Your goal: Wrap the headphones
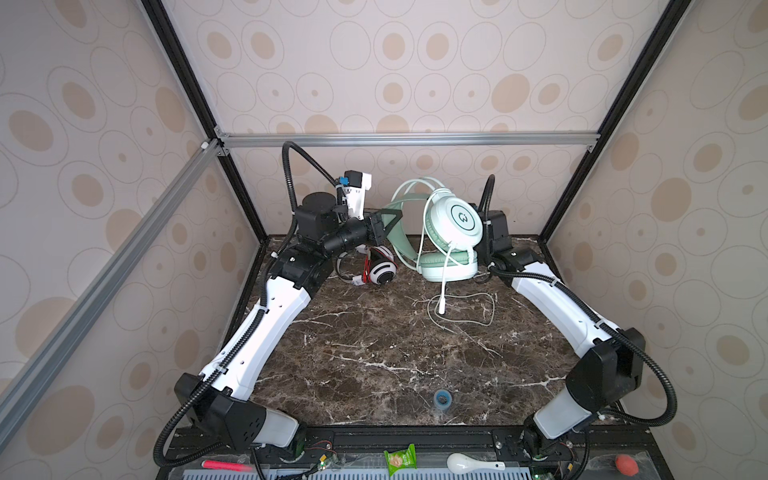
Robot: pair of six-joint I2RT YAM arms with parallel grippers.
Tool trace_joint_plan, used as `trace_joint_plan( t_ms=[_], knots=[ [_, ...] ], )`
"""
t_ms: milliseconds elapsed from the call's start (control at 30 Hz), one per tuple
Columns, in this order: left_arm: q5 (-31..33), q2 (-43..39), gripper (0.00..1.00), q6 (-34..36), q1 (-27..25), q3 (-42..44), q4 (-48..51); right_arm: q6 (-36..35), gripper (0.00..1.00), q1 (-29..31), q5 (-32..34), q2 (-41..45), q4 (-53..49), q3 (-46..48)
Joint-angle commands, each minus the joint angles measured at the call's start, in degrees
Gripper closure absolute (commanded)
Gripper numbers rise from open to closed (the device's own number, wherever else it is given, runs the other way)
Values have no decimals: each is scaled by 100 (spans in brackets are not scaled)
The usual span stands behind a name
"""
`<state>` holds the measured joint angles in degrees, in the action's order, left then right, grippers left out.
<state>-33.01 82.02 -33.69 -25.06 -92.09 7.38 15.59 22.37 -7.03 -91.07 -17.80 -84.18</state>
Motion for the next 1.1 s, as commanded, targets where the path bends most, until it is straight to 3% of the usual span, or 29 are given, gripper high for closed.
trace_joint_plan(
  t_ms=[0,267,400,733,867,1067],
  knots=[
    [-241,-12,100,-478,10,-640,-1066,148,94,-40,-680,364,1294,718],
    [-307,233,100,-521,5,-1352,-895,232,90,-39,-1784,102,2409,1069],
    [-249,223,100,-522,10,-1432,-871,339,88,-30,-2008,-103,2821,1202],
    [-137,306,100,-601,6,-1601,-949,580,68,-23,-2411,-666,3298,1479],
    [6,327,100,-584,11,-1622,-943,559,69,-22,-2332,-672,3274,1711],
    [532,436,100,-553,53,-1785,-835,557,78,-22,-2264,-471,3182,2187]
  ],
)
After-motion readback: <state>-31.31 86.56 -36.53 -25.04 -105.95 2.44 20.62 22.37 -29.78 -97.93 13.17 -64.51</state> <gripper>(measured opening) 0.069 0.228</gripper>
